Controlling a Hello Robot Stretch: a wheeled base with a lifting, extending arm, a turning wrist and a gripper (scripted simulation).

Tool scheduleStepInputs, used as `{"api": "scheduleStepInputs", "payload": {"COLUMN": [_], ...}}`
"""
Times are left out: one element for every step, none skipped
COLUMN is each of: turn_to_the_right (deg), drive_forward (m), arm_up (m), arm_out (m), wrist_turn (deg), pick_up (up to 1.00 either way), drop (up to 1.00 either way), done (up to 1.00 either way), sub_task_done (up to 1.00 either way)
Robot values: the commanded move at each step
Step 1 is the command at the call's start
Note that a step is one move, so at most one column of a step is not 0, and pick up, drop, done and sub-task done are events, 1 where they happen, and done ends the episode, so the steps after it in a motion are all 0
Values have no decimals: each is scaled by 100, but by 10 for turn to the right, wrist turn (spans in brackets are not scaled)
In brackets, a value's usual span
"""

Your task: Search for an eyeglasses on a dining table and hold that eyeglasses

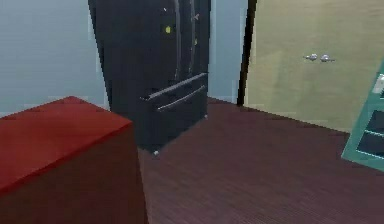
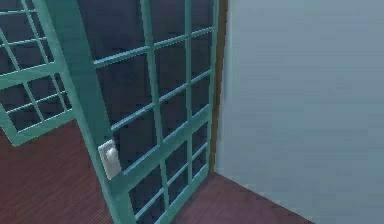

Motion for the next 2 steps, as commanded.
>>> {"api": "scheduleStepInputs", "payload": {"turn_to_the_right": [-30,0], "drive_forward": [0,50], "arm_up": [0,0], "arm_out": [0,0], "wrist_turn": [0,0], "pick_up": [0,0], "drop": [0,0], "done": [0,0], "sub_task_done": [0,0]}}
